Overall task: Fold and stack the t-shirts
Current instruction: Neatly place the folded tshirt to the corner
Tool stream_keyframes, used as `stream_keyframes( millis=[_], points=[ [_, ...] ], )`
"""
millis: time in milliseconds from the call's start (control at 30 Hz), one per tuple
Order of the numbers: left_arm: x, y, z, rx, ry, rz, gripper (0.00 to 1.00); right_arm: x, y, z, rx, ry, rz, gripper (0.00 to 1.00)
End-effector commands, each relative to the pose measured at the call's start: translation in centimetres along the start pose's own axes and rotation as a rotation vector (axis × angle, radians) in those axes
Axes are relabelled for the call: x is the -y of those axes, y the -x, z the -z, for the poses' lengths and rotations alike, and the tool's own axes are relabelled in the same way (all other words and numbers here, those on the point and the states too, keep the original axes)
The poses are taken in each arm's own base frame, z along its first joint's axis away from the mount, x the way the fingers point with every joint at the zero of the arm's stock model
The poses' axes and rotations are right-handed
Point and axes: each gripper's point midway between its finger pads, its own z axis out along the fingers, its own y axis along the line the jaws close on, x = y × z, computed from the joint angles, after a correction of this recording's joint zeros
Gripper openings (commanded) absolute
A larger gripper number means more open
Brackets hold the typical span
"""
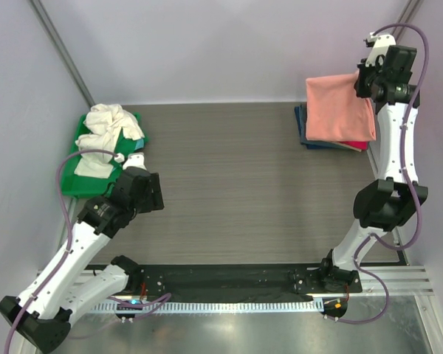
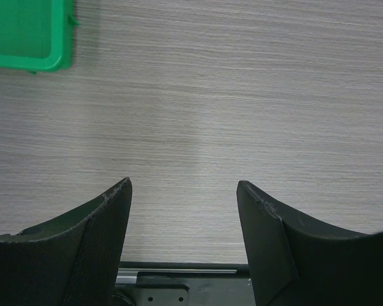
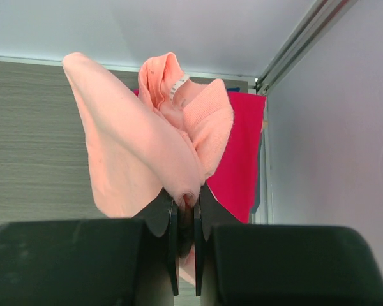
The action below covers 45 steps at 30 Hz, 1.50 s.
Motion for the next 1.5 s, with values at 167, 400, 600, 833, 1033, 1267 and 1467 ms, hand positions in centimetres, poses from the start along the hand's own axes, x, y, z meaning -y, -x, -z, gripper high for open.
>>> stream_keyframes(
  millis=[167, 400, 600, 833, 1033, 1267, 1467],
  points=[
    [0.2, 0.6, -0.4, 0.019, 0.004, 0.013, 0.68, 3.2, 3.1, -3.2, 0.108, -0.019, -0.033, 0.01],
    [0.0, 0.4, -0.7, 0.005, 0.024, 0.008, 0.68, 4.8, 2.0, -7.1, 0.1, -0.044, -0.038, 0.01],
    [-0.1, 0.3, -1.0, -0.007, 0.042, 0.002, 0.68, 6.1, -0.8, -10.6, 0.07, -0.062, -0.08, 0.01],
    [-0.3, 0.1, -1.4, -0.019, 0.062, -0.002, 0.68, 8.0, -3.6, -15.1, 0.053, -0.115, -0.129, 0.01],
    [-0.3, 0.1, -1.5, -0.027, 0.07, -0.004, 0.68, 10.3, -5.7, -17.6, 0.033, -0.237, -0.191, 0.72],
    [-0.4, 0.3, -1.1, -0.011, 0.065, 0.003, 0.68, 14.0, -1.3, -14.5, 0.151, -0.436, -0.258, 0.96],
    [-0.4, 0.6, -0.5, 0.016, 0.047, 0.016, 0.68, 13.7, 5.1, -7.4, 0.298, -0.446, -0.345, 1.0]
  ],
)
